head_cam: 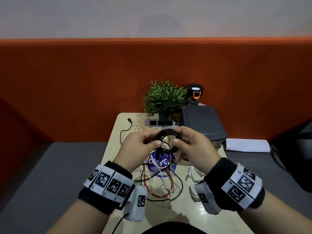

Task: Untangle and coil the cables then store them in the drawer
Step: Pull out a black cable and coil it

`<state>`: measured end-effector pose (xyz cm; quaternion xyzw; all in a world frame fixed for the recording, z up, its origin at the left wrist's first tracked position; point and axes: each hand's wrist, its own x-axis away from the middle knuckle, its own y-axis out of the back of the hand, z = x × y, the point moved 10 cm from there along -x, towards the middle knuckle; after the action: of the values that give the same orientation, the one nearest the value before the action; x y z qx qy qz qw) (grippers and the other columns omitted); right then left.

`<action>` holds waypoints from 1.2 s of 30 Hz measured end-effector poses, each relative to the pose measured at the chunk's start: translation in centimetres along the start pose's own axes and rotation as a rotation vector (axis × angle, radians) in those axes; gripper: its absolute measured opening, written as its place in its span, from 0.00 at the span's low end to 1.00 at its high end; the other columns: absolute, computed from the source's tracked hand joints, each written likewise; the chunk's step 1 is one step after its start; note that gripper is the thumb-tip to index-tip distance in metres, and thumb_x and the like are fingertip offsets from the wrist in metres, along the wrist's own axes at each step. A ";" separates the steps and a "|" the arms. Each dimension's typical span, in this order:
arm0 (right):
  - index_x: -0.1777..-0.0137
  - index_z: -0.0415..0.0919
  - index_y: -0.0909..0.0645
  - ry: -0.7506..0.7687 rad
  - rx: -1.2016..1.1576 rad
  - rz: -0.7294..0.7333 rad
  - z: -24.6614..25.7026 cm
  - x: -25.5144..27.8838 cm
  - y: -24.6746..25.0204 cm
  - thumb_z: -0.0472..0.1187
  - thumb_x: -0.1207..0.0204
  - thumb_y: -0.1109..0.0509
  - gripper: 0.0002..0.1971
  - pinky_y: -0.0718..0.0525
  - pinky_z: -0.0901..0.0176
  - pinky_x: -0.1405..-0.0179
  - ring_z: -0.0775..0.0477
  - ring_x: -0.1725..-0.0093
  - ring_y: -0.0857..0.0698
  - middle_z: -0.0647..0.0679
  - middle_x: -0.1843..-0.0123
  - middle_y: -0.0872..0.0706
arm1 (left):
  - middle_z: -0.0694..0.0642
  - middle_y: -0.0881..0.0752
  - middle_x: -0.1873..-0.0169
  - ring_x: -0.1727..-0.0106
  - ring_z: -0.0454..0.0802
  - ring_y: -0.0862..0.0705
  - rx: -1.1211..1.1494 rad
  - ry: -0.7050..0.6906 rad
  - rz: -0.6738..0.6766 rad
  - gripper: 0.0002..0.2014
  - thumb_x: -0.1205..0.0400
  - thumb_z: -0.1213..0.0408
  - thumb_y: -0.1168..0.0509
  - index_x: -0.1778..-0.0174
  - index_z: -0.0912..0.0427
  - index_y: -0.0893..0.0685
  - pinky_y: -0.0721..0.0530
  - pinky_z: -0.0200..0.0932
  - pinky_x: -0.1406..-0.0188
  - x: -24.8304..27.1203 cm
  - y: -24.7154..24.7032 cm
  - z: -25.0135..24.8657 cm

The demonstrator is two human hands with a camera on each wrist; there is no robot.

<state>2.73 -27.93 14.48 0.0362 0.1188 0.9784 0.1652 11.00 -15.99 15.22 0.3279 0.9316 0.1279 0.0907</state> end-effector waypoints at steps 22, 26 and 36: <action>0.39 0.53 0.16 -0.022 0.004 0.052 -1.1 0.2 -0.9 0.32 0.20 0.34 0.17 0.12 0.42 0.63 0.35 0.70 0.13 0.43 0.56 0.09 | 0.56 0.12 0.59 0.55 0.52 0.14 0.213 0.130 0.236 0.14 0.35 0.69 0.25 0.55 0.59 0.16 0.16 0.49 0.49 0.6 -3.1 2.0; 0.35 0.54 0.17 -0.023 0.040 0.051 -1.0 0.3 -1.1 0.34 0.20 0.34 0.18 0.12 0.44 0.66 0.36 0.70 0.12 0.46 0.55 0.08 | 0.52 0.13 0.64 0.59 0.53 0.13 0.133 0.027 0.102 0.23 0.35 0.68 0.21 0.52 0.45 0.24 0.14 0.50 0.55 0.3 -2.2 0.8; 0.37 0.56 0.17 0.007 0.082 0.060 -0.3 0.4 -0.4 0.36 0.18 0.35 0.16 0.15 0.50 0.65 0.41 0.74 0.15 0.51 0.60 0.10 | 0.47 0.15 0.53 0.50 0.41 0.18 -0.457 -0.573 -0.104 0.09 0.23 0.60 0.33 0.49 0.56 0.13 0.19 0.39 0.51 2.1 -1.9 -4.7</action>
<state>2.47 -27.46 14.11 0.0429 0.1583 0.9773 0.1339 7.06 -16.91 18.90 0.2739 0.8313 0.2307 0.4252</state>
